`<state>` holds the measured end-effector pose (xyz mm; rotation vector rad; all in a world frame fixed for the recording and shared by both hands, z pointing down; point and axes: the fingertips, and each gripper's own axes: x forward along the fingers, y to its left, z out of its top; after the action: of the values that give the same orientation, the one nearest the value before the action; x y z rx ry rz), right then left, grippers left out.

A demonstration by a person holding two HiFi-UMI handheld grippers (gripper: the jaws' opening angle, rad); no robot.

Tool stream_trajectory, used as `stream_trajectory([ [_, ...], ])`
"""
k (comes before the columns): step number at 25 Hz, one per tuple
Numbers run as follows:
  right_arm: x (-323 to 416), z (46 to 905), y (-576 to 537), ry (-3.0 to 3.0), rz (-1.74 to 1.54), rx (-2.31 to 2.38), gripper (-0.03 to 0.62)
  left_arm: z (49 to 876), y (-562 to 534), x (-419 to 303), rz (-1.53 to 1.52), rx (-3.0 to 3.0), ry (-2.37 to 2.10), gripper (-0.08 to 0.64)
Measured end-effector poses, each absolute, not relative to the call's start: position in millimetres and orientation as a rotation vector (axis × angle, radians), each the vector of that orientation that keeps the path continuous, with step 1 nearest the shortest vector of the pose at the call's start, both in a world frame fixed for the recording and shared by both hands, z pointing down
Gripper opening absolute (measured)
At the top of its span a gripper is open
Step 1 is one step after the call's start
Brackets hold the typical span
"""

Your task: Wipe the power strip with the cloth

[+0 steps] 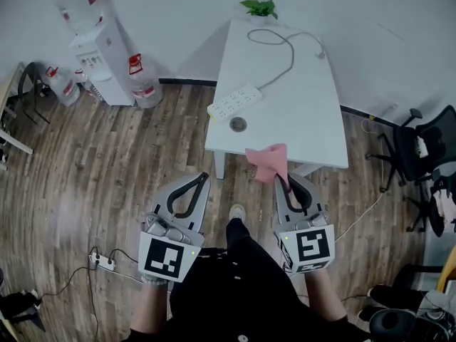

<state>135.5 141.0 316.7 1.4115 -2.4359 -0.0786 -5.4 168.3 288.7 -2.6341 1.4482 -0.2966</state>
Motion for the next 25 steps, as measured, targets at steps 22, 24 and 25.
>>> stream_trajectory([
  [22, 166, 307, -59, -2.529, -0.133, 1.251, 0.051, 277, -8, 20, -0.321, -2.512, 1.641, 0.014],
  [24, 167, 307, -66, -2.531, -0.123, 1.254, 0.051, 277, -15, 19, -0.326, -2.509, 1.645, 0.014],
  [25, 168, 308, -69, -2.53, -0.113, 1.259, 0.051, 278, -17, 18, -0.328, -2.51, 1.65, 0.014],
])
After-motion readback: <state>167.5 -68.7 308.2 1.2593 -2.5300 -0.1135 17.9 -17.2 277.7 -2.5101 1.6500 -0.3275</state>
